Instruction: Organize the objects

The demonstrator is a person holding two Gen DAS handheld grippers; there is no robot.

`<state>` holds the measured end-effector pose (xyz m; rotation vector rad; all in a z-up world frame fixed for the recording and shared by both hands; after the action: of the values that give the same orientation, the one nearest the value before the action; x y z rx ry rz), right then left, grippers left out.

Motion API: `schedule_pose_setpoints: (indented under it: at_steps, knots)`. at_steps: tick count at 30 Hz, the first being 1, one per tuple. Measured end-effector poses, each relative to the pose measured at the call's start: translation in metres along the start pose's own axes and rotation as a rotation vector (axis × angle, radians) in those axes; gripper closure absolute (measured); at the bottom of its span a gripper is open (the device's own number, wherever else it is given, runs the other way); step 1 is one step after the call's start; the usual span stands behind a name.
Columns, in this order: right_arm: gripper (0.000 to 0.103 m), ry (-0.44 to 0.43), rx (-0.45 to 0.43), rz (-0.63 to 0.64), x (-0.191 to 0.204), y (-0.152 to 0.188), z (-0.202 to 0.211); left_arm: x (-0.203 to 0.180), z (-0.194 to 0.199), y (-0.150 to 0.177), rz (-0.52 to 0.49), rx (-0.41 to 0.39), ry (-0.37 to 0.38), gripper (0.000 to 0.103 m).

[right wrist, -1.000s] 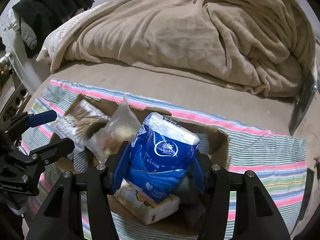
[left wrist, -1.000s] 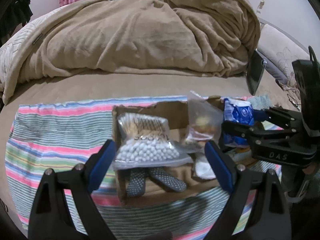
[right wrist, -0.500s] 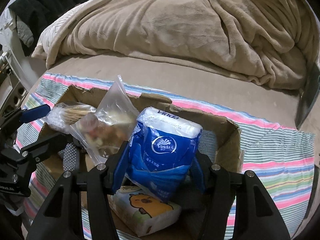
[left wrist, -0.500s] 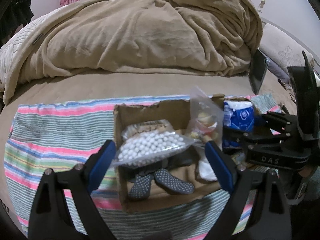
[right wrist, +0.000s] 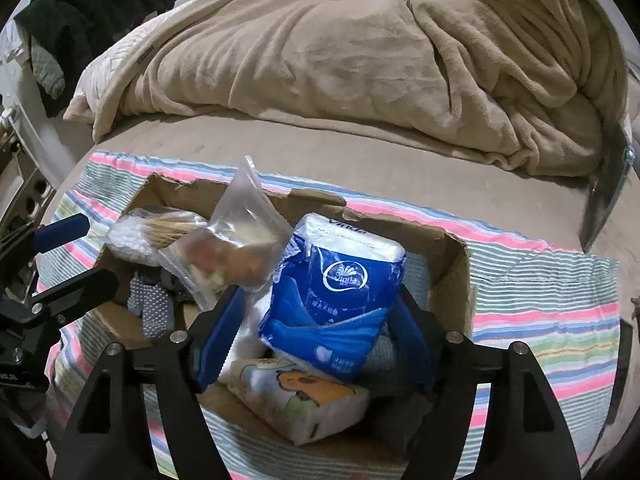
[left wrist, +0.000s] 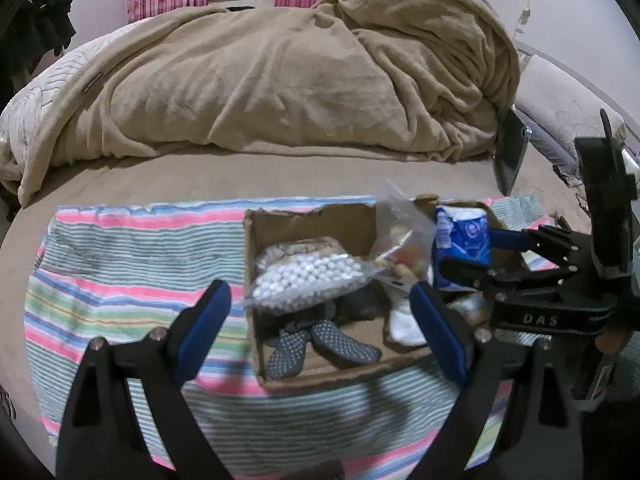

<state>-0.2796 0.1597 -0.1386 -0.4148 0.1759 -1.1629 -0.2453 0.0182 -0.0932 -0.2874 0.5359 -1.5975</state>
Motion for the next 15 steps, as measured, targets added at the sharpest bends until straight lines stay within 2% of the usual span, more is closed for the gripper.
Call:
schedule_pose_setpoints:
  at_steps: [15]
  knots:
    - [0.026, 0.024, -0.065, 0.006, 0.017, 0.014, 0.057, -0.009, 0.060, 0.017, -0.005, -0.061, 0.006, 0.011]
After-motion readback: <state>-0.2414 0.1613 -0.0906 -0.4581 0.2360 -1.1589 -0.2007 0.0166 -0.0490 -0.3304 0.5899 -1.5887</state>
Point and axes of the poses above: each gripper's, at about its wrist camera, not at the fingertips, and z roughly against the way its jaws point, x to its left, y to its underside, the point moved 8 cm from there along -z, roughly the way its jaws point, and after that the axes turned 12 degrees about x, right-handed, at the moved point
